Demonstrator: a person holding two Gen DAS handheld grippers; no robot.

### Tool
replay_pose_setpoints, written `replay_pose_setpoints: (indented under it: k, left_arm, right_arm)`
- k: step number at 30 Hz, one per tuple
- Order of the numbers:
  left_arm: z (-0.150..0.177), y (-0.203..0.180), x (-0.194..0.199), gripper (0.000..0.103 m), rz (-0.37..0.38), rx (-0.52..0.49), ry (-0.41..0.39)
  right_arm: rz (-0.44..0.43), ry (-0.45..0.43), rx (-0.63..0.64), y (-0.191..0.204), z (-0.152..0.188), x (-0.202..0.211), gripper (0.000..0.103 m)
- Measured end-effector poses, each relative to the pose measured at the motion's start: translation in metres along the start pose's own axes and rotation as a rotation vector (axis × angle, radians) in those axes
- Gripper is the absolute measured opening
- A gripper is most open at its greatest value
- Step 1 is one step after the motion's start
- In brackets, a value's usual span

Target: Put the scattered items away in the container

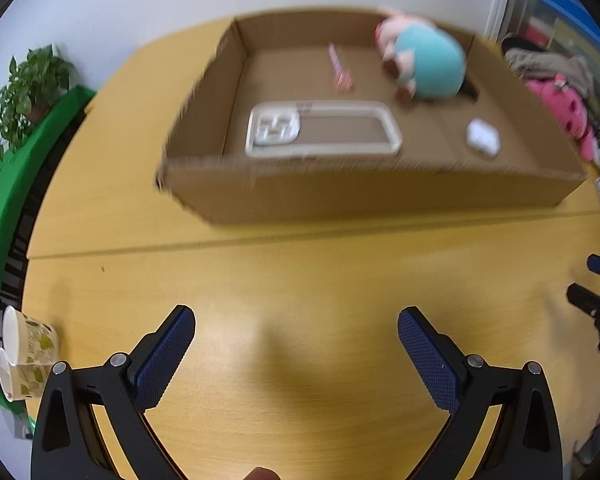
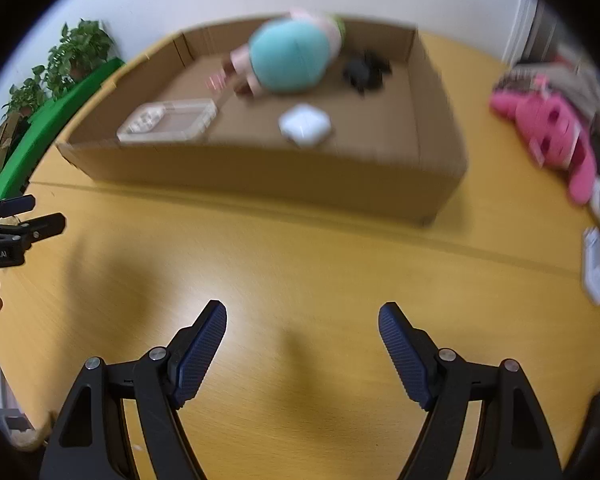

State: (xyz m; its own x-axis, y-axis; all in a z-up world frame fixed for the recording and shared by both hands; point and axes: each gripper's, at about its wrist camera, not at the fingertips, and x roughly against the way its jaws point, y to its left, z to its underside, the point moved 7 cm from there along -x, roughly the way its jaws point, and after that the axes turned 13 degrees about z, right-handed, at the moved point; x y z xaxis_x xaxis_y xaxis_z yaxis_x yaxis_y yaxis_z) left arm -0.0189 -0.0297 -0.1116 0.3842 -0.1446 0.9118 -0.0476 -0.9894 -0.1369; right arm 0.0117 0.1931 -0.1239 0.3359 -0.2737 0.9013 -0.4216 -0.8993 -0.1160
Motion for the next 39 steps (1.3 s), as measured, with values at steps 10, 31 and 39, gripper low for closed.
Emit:
replay_pose_setpoints:
  k: [10,31,39]
  left_arm:
    - [0.011,0.034,-0.047,0.103,0.064,-0.077,0.04]
    - [-0.017,0.025,-0.058,0.103,0.269,-0.339,-0.157]
    - [-0.012,0.029,-0.058,0.103,0.272,-0.339,-0.161]
  right_arm:
    - [0.036,-0.023,0.063,-0.016,0.02,-0.047,0.088]
    - [-0.122,-0.239,0.269,-0.003,0.023,-0.044,0.103]
    - [-0.123,-0.238,0.265,-0.005,0.023,-0.044,0.103]
